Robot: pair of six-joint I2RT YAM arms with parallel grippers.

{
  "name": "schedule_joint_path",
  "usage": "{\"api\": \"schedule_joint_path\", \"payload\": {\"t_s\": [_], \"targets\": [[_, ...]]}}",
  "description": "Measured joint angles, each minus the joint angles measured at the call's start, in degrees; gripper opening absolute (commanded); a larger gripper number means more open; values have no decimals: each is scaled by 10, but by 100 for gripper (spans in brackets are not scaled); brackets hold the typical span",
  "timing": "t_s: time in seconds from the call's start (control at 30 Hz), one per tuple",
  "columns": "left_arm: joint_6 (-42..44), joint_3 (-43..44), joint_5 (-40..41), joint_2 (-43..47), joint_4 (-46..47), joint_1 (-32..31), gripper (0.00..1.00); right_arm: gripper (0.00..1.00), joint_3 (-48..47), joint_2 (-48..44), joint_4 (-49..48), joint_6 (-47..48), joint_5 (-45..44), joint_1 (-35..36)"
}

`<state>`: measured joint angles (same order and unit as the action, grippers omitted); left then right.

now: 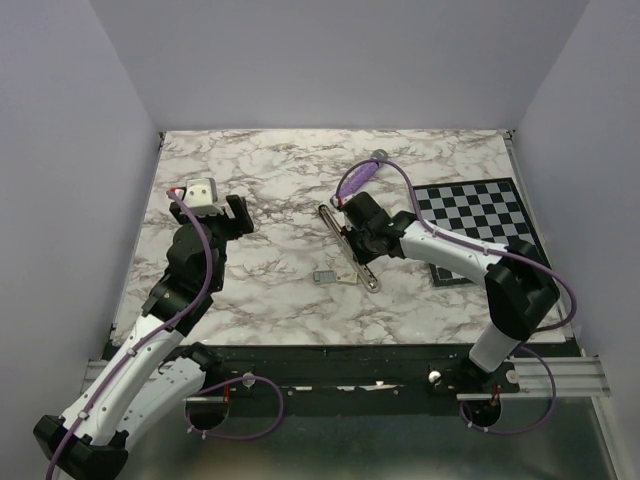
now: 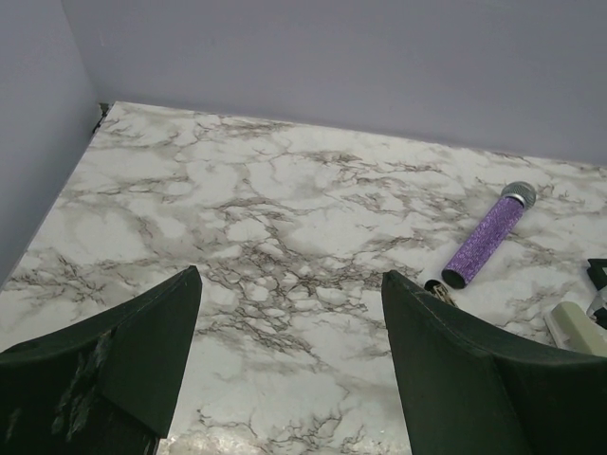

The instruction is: Load the staples into the stapler

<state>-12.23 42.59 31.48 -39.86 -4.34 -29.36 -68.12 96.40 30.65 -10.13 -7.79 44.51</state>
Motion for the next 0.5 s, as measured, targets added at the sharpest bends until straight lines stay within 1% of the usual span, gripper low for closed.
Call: {"api": "schedule_joint_path", "payload": {"t_s": [0.27,0.5], "targets": [[5,-2,-13,-1,4,0,85,17,9,0,-22,42,18,-16],[10,-3,-16,-2,5,0,85,17,13,8,-36,58,30,-25]]}}
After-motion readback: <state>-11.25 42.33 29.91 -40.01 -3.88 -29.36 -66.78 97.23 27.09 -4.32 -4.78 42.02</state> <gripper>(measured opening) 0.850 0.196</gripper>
